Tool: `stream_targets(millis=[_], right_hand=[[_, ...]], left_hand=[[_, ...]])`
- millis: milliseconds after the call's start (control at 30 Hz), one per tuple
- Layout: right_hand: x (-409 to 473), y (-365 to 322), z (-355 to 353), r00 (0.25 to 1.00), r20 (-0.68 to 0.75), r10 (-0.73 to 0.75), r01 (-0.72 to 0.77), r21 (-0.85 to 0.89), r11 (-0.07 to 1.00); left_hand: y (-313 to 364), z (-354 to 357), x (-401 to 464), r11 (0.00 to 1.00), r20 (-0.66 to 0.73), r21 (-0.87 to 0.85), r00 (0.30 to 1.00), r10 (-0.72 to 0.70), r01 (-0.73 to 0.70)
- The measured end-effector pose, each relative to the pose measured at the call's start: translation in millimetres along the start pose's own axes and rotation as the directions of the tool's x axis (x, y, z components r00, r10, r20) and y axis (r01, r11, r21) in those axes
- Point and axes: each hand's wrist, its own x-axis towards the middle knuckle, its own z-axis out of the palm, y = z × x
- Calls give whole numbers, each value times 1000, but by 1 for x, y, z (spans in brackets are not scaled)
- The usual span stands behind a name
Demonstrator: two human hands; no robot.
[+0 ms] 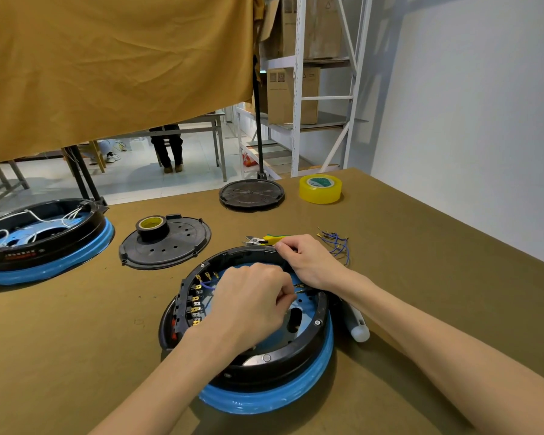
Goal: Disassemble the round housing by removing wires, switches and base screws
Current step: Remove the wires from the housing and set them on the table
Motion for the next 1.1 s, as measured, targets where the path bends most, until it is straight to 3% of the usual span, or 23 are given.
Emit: stream_targets(millis=[67, 200, 300, 400, 533, 667, 767, 900, 1000, 1100], right_hand=[[0, 0, 0, 1000, -1, -3, 3, -3, 1000], [-2, -1, 0, 1000, -1, -6, 6, -3, 1000], [-2, -2, -2, 1000, 2, -2, 2, -1, 1000], [-2, -3, -1, 1000, -2, -6, 6, -8, 1000], [-2, -3, 0, 1000, 4, 6, -6, -4, 1000], [-2, -2, 0, 1000, -1, 9, -9, -3, 1000], [-1, -2, -1, 1000, 2, 10, -10, -7, 1000], [-1, -1, 0, 1000, -4, 8, -8, -8, 1000], [-1, -1, 0, 1000, -3, 1, -1, -15, 1000], [-1, 0, 0, 1000, -8, 0, 0, -10, 1000]], left_hand=[[1, -2, 0, 1000, -33, -4, 999, -2, 2], [1, 1, -1, 1000, 41, 13, 999, -23, 23], [1, 0, 0, 1000, -32, 2, 999, -12, 12], [1, 0, -1, 998, 63, 10, 996, -55, 55], [1, 0, -1, 999, -6, 30, 999, -44, 44], [2, 1, -1, 997, 67, 13, 995, -71, 70], [1, 1, -1, 998, -2, 13, 998, -60, 61], [2, 1, -2, 997, 62, 6, 995, -80, 80], [2, 0, -1, 999, -19, 14, 999, -49, 50], [2, 0, -3, 995, 60, 10, 994, -96, 95]])
